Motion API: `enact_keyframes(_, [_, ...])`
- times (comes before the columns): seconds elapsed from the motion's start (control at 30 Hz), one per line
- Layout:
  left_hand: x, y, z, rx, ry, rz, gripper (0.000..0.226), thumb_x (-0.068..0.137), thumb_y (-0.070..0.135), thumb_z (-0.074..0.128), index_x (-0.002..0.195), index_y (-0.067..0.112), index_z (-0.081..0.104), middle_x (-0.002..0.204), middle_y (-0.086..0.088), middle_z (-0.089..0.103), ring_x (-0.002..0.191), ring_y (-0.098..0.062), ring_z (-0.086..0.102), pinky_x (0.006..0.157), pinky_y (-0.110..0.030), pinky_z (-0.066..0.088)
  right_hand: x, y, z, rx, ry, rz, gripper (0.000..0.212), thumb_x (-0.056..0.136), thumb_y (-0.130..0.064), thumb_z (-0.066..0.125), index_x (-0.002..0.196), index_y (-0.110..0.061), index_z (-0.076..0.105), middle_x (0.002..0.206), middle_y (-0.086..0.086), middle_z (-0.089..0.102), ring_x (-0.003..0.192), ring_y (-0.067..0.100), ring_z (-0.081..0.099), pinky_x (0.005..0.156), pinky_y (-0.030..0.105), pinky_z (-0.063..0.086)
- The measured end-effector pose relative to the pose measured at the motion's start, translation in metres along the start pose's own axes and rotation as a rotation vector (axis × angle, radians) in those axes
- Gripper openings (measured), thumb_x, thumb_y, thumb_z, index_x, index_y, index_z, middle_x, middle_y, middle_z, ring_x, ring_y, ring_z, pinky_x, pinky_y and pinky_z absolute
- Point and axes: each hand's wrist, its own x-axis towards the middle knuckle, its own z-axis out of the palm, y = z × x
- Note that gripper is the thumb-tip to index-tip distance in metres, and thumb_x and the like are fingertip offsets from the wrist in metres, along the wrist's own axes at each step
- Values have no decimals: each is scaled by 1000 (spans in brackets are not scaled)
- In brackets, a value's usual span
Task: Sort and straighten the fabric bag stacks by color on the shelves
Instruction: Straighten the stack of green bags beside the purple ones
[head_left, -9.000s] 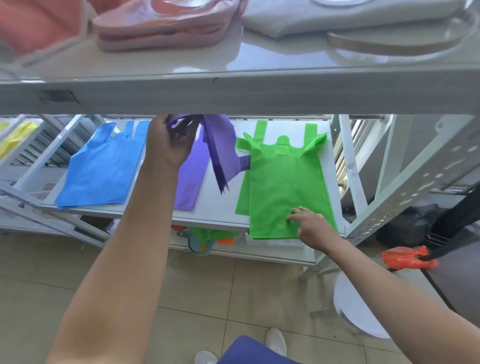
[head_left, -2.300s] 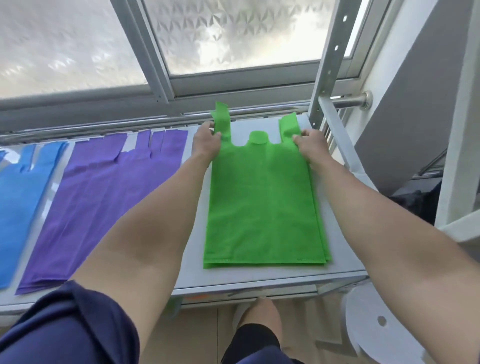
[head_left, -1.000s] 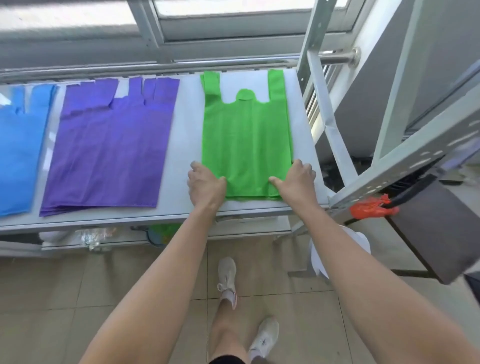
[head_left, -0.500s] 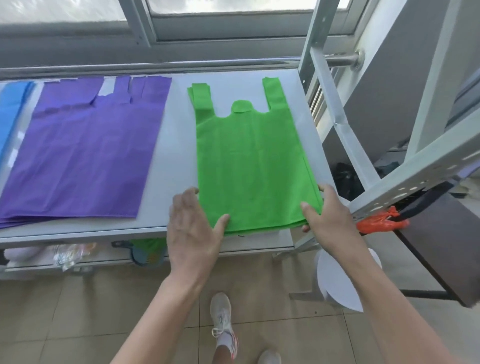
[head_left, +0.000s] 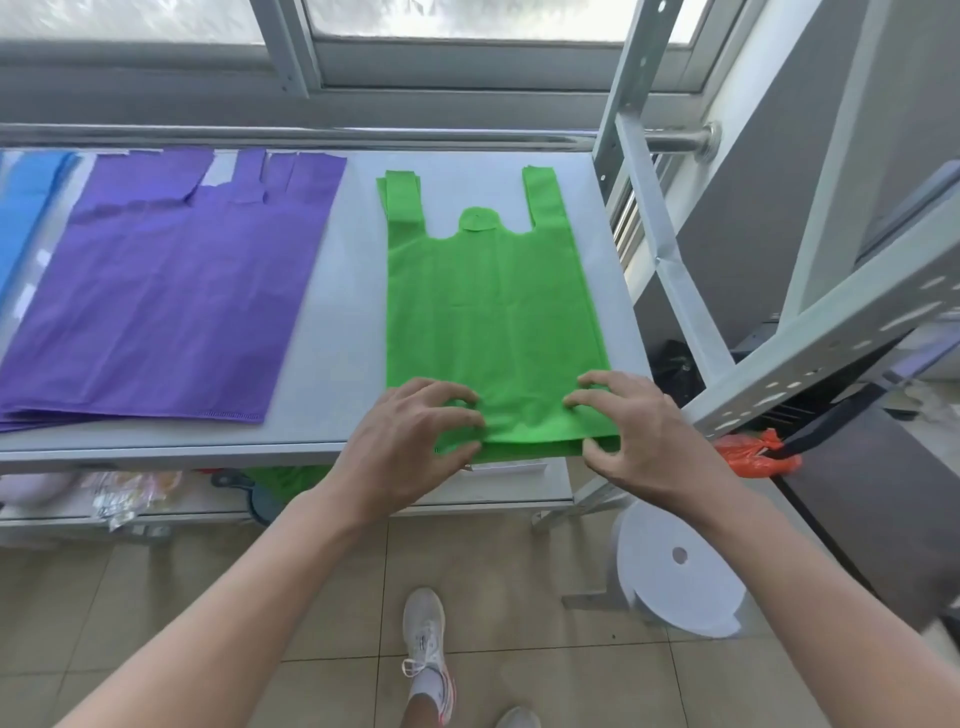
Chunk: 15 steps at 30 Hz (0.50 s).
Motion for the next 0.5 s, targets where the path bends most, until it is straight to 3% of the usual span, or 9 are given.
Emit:
enact_keyframes(0.13, [-4, 1, -1, 13, 71, 47, 17, 95, 22, 73, 110, 18, 79, 119, 3, 77, 110, -14, 71, 95, -34, 58, 6, 4, -6, 124, 41, 6, 38, 100, -3, 53, 133, -14, 69, 135, 4, 68, 130, 18, 58, 116, 38, 43])
enact_keyframes(0.27, [-7, 3, 1, 12, 164, -5, 19, 94, 16, 74, 112, 14, 76, 108, 0, 80, 94, -18, 77, 80, -34, 62, 9, 5, -13, 229, 116, 49, 31, 105, -9, 53, 130, -15, 71, 121, 0, 74, 114, 15, 66, 99, 23, 48])
enact_keyframes(0.4, [-13, -5, 9, 89, 130, 76, 31, 90, 9, 77, 120, 18, 77, 126, 4, 75, 118, -16, 71, 91, -39, 60, 7, 9, -5, 208, 165, 40, 27, 102, -7, 59, 120, -18, 75, 126, 2, 68, 121, 19, 57, 108, 33, 44])
enact_keyframes(0.5, [-20, -6, 13, 74, 148, 72, 34, 93, 5, 74, 126, 15, 76, 131, 4, 72, 126, -13, 66, 96, -41, 59, -3, 6, -1, 179, 230, 97, 24, 99, -10, 65, 116, -22, 77, 123, 1, 62, 118, 23, 53, 103, 36, 44])
